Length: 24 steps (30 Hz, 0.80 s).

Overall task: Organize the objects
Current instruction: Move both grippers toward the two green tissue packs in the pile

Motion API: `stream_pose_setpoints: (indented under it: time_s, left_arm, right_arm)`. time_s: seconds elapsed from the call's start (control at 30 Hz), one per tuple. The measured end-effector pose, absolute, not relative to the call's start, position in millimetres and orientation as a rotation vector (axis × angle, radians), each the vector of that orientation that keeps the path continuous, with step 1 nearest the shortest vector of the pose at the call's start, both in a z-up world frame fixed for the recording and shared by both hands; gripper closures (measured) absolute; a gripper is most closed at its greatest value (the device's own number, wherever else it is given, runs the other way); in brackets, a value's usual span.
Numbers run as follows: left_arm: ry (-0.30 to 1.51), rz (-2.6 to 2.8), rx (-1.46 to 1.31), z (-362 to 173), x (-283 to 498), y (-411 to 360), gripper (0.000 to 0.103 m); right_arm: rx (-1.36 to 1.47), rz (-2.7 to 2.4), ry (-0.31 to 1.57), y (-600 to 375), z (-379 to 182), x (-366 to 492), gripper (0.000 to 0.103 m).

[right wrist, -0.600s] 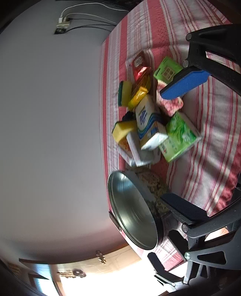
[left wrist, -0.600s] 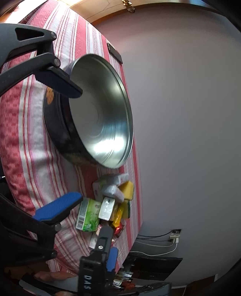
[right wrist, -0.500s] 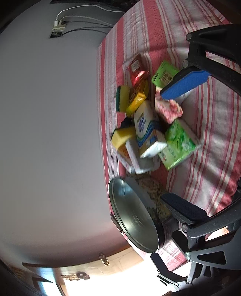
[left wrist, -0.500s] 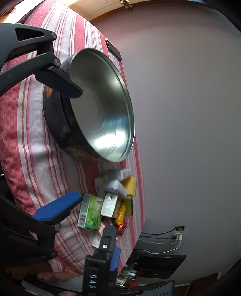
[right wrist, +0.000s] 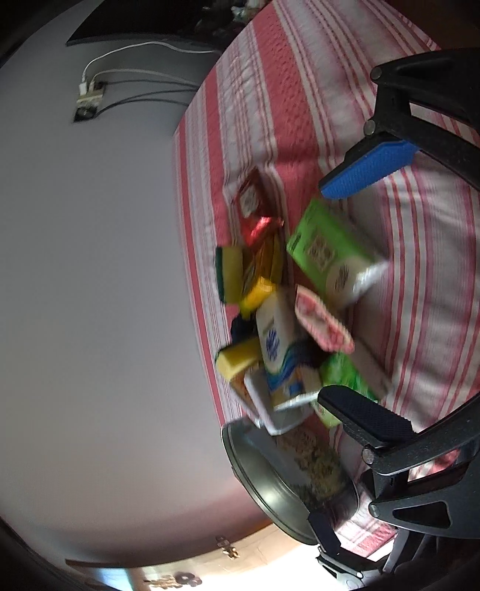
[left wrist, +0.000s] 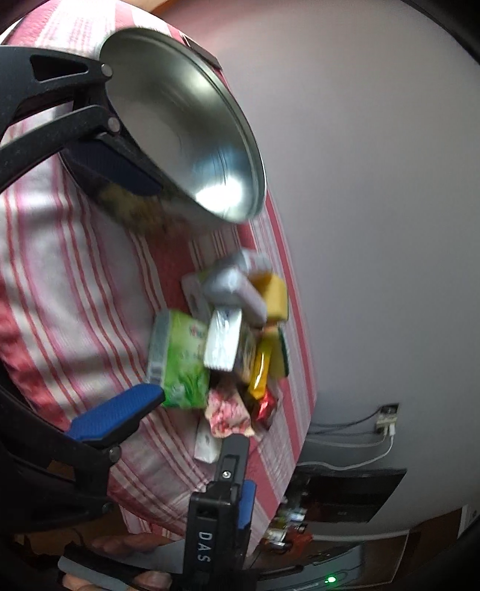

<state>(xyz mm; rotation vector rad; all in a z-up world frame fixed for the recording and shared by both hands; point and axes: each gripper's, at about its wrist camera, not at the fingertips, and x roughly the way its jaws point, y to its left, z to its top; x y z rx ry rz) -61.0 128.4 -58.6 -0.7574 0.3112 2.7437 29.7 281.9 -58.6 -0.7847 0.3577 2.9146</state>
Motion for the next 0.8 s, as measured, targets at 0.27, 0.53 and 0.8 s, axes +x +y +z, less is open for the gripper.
stream_pose_setpoints:
  time_s: [0.27, 0.53, 0.8]
  left_arm:
    - [0.347, 2.641, -0.816, -68, -86, 163, 0.000]
    - [0.333, 2.554, -0.923, -73, -107, 178, 0.002]
    - [0.231, 2.499, -0.963, -80, -112, 169, 0.027]
  right_arm:
    - [-0.779, 2.886, 0.411, 309, -67, 30, 0.001]
    - [-0.793, 2.872, 0.437, 325, -77, 25, 0.001]
    - [-0.948, 2.900, 0.196, 314, -85, 9, 0.001]
